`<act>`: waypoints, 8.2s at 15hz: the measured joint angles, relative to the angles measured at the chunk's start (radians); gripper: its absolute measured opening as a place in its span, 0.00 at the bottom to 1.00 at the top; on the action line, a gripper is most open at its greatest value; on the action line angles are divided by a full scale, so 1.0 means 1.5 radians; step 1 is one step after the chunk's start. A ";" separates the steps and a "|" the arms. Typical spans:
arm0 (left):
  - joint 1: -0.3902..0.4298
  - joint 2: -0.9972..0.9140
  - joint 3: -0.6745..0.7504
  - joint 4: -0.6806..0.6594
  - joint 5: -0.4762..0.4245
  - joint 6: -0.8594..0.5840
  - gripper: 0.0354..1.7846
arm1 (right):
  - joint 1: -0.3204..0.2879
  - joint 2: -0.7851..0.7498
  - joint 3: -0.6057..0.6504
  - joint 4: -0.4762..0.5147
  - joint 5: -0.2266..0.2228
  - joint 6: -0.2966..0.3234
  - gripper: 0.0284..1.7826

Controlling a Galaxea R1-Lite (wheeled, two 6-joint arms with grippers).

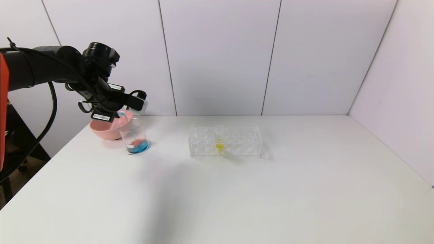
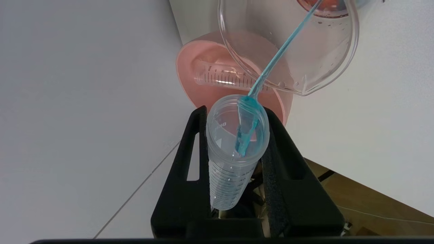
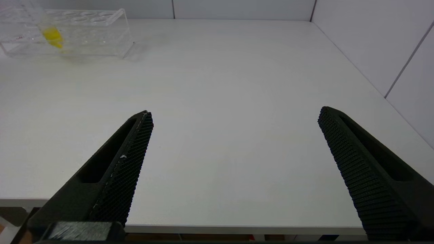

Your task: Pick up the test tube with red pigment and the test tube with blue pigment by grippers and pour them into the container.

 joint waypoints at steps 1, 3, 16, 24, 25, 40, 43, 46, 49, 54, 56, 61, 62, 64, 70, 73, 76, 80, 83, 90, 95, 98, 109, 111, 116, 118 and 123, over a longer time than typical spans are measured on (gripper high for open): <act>0.000 -0.001 0.000 0.000 0.000 0.002 0.24 | 0.000 0.000 0.000 0.000 0.000 0.000 1.00; 0.000 -0.002 0.000 0.000 0.011 0.004 0.24 | 0.000 0.000 0.000 0.000 0.000 0.000 1.00; -0.012 -0.009 0.006 -0.015 0.038 0.035 0.24 | 0.000 0.000 0.000 0.000 0.000 0.000 1.00; -0.012 -0.017 0.014 -0.060 -0.025 -0.137 0.24 | 0.000 0.000 0.000 0.000 0.000 0.000 1.00; -0.012 -0.021 0.017 -0.077 -0.047 -0.191 0.24 | 0.000 0.000 0.000 0.000 0.000 0.000 1.00; 0.024 -0.078 0.077 -0.401 0.031 -0.978 0.24 | 0.000 0.000 0.000 0.000 0.000 0.000 1.00; 0.034 -0.078 0.136 -0.517 0.031 -1.014 0.24 | 0.000 0.000 0.000 0.000 0.000 0.000 1.00; 0.045 -0.077 0.202 -0.580 0.030 -1.051 0.24 | 0.000 0.000 0.000 0.000 0.000 0.000 1.00; 0.053 -0.068 0.264 -0.642 0.030 -1.076 0.24 | 0.000 0.000 0.000 0.000 0.000 0.000 1.00; 0.068 -0.030 0.315 -0.693 0.030 -1.083 0.24 | 0.000 0.000 0.000 0.000 0.000 0.000 1.00; 0.073 -0.011 0.317 -0.708 0.027 -1.083 0.24 | 0.000 0.000 0.000 0.000 0.000 0.000 1.00; 0.089 0.030 0.310 -0.717 0.020 -1.080 0.24 | 0.000 0.000 0.000 0.000 0.000 0.000 1.00; 0.091 0.034 0.309 -0.717 0.020 -1.079 0.24 | 0.000 0.000 0.000 0.000 0.000 0.000 1.00; 0.095 0.040 0.309 -0.716 0.020 -1.079 0.24 | 0.000 0.000 0.000 0.000 0.000 0.000 1.00; 0.098 0.052 0.301 -0.714 0.019 -1.078 0.48 | 0.000 0.000 0.000 0.000 0.000 0.000 1.00; 0.098 0.053 0.300 -0.714 0.019 -1.078 0.76 | 0.000 0.000 0.000 0.000 0.000 0.000 1.00; 0.098 0.047 0.304 -0.722 0.020 -1.078 0.94 | 0.000 0.000 0.000 0.000 0.000 0.000 1.00; 0.094 -0.013 0.333 -0.762 0.024 -1.064 0.99 | 0.000 0.000 0.000 0.000 0.000 0.000 1.00; 0.078 -0.106 0.344 -0.762 0.021 -1.012 0.99 | 0.000 0.000 0.000 0.000 0.000 0.000 1.00; 0.021 -0.443 0.392 -0.555 0.013 -0.947 0.99 | 0.000 0.000 0.000 0.000 0.000 0.000 1.00; 0.012 -0.705 0.462 -0.281 0.000 -0.932 0.99 | 0.000 0.000 0.000 0.000 0.000 0.000 1.00; 0.012 -0.831 0.496 -0.135 -0.035 -0.931 0.99 | 0.000 0.000 0.000 0.000 0.000 0.000 1.00; 0.096 -1.124 0.666 -0.072 -0.328 -0.840 0.99 | 0.000 0.000 0.000 0.000 0.000 0.000 1.00; 0.096 -1.171 0.690 -0.073 -0.328 -0.838 0.99 | 0.000 0.000 0.000 0.000 0.000 0.000 1.00; 0.091 -1.232 0.718 -0.090 -0.333 -0.787 0.99 | 0.000 0.000 0.000 0.000 0.000 0.000 1.00; 0.090 -1.239 0.723 -0.093 -0.336 -0.784 0.99 | 0.000 0.000 0.000 0.000 0.000 0.000 1.00; 0.090 -1.243 0.709 -0.097 -0.336 -0.780 0.99 | 0.000 0.000 0.000 0.000 0.000 0.000 1.00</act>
